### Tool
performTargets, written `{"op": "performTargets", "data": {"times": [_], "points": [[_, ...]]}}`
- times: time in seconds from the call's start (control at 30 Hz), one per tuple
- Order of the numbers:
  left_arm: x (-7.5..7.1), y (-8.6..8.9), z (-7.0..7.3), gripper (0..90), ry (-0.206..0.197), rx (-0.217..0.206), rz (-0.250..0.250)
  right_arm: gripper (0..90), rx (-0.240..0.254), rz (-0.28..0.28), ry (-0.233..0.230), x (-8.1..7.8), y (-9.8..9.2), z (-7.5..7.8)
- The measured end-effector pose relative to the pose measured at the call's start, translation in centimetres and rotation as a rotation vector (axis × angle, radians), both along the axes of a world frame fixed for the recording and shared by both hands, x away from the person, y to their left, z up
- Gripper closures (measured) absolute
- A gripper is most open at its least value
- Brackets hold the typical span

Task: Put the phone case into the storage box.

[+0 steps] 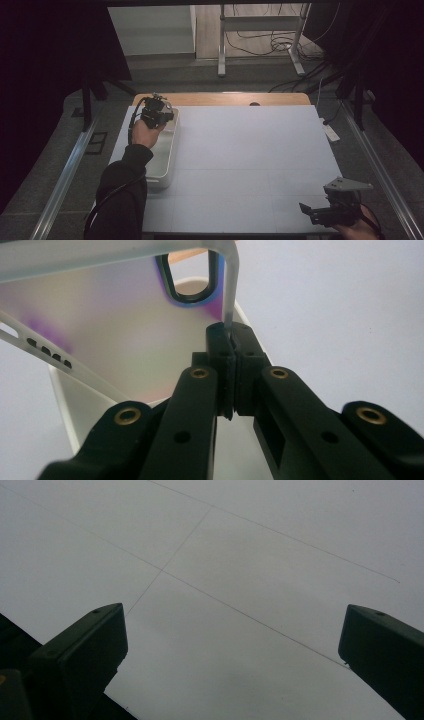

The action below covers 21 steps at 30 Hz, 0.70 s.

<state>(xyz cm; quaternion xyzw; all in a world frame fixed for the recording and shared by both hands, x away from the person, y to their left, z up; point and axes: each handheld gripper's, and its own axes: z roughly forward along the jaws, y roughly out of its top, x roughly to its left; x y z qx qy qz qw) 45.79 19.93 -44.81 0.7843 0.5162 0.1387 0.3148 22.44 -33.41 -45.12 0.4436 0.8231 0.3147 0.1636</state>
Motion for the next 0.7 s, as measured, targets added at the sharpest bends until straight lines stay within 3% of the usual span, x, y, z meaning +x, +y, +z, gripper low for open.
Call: {"op": "performTargets", "data": {"times": [0.7], "points": [[1.3,-0.8,-0.8,87.3,-0.01,-0.012,0.025,0.0,-0.008,0.009,0.0,0.0,0.1,-0.1]]}}
